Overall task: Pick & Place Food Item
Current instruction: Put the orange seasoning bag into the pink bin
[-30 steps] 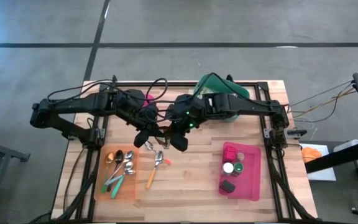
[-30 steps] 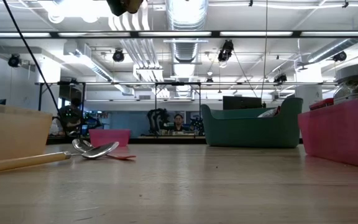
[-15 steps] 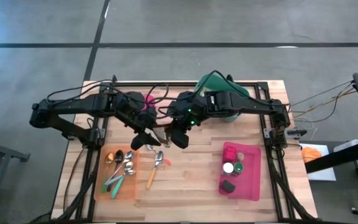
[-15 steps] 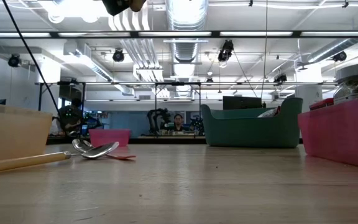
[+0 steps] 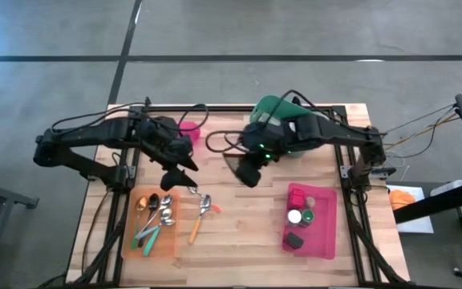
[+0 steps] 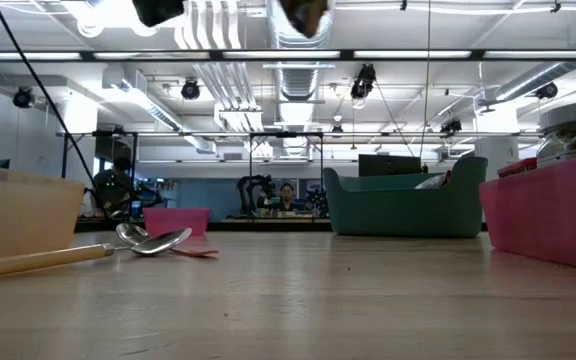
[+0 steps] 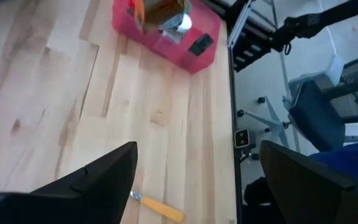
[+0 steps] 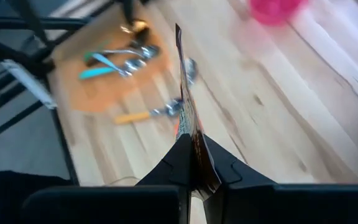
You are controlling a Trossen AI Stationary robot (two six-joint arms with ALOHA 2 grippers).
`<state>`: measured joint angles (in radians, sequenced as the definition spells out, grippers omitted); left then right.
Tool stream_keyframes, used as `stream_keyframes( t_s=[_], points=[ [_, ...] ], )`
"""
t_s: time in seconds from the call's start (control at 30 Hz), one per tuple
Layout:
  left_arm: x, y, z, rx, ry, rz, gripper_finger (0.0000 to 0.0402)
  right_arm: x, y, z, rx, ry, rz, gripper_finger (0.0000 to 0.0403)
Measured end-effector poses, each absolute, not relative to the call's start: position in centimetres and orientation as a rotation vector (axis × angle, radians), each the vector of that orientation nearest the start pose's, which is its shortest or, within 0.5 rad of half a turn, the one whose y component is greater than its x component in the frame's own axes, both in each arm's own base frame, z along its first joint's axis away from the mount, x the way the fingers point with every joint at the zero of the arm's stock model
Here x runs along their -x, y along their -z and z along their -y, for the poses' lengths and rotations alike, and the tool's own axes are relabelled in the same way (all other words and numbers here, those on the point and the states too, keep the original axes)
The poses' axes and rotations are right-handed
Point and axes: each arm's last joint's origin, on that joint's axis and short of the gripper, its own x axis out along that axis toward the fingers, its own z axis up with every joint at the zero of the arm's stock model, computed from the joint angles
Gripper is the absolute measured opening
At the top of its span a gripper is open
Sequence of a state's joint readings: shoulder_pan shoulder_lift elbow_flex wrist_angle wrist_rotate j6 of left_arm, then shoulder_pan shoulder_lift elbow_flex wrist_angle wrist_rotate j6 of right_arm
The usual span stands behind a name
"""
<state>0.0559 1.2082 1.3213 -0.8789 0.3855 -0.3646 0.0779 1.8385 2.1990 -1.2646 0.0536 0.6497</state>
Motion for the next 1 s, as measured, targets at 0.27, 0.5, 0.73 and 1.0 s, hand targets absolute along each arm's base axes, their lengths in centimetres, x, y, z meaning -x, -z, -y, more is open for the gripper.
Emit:
stream_keyframes(
  t_s=[0.27, 0.5, 0.73, 1.0],
  points=[
    [-20.9, -38.8, -0.3, 0.472, 0.116, -0.714, 0.0341, -31.0, -43.7, -5.9, -0.59, 0.492, -0.916, 0.0008],
    [-20.4, -39.1, -0.3, 0.467, 0.101, -0.689, 0.0341, -28.0, -44.0, -9.4, -0.635, 0.659, -0.805, 0.0008],
    [-20.4, -39.1, -0.3, 0.501, 0.089, -0.69, 0.0341, -26.8, -41.9, -11.6, -0.641, 0.78, -0.716, 0.0008],
    [-20.1, -39.3, -0.3, 0.541, 0.076, -0.688, 0.0341, -24.2, -39.5, -12.6, -0.68, 0.864, -0.66, 0.0008]
  ],
)
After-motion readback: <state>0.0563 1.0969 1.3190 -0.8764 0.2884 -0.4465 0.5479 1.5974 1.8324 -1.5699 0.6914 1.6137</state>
